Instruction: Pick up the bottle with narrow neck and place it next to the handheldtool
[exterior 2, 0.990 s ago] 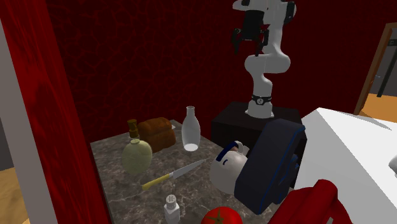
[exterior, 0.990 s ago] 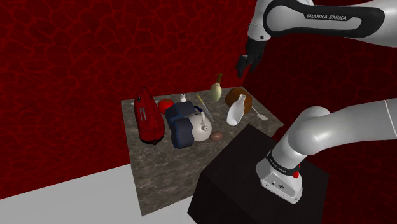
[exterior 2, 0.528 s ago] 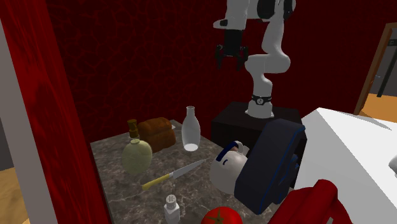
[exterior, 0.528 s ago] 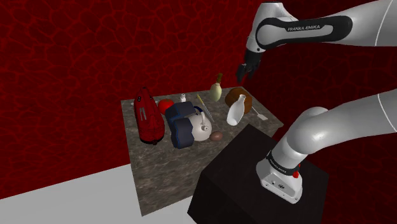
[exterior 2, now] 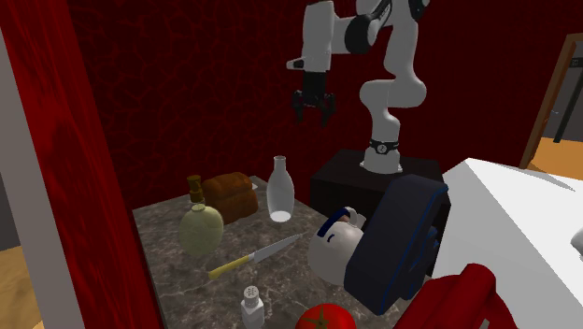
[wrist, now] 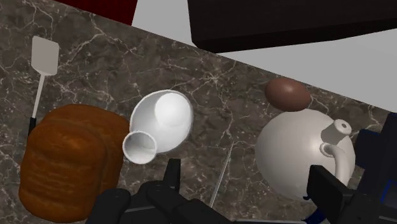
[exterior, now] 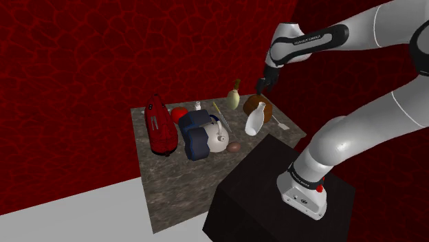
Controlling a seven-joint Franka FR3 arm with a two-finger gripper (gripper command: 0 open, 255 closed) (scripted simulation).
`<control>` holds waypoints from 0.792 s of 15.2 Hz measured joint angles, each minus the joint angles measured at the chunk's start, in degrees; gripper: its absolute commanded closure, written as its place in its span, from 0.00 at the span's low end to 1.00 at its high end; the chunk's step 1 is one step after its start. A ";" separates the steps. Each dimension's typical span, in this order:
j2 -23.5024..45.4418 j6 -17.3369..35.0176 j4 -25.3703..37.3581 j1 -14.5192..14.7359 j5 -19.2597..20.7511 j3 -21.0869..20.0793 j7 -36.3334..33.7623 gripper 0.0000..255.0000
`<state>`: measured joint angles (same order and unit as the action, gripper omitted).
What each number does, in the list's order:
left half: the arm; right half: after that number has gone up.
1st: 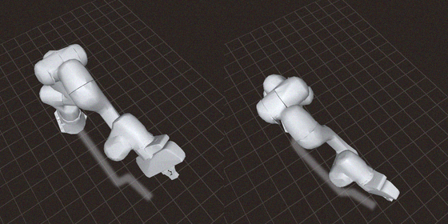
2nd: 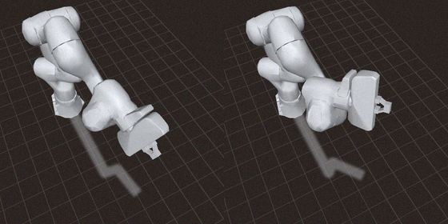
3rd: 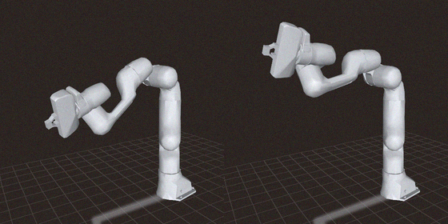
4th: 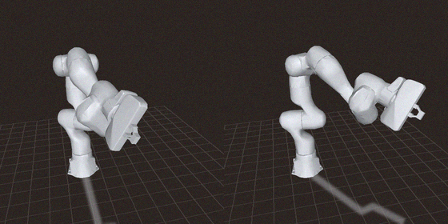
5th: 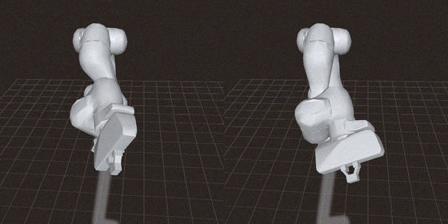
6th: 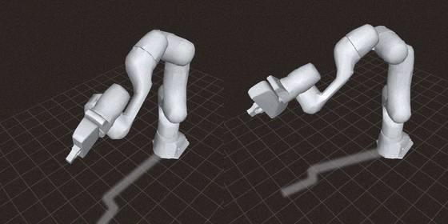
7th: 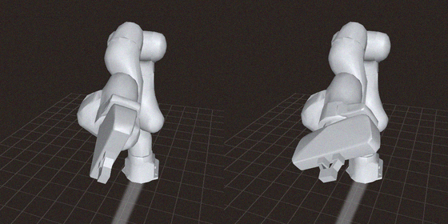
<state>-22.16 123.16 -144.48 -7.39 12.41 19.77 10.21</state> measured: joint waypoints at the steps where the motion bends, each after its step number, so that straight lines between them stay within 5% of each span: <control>1: 2.26 1.82 0.41 -0.12 -0.32 1.26 1.37 0.00; 5: 9.55 7.39 1.78 -0.51 -2.54 5.44 6.90 0.00; 12: 27.22 15.58 8.81 -1.77 -14.10 9.84 20.48 0.00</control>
<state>5.06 138.74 -135.66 -9.15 -1.70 29.60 30.70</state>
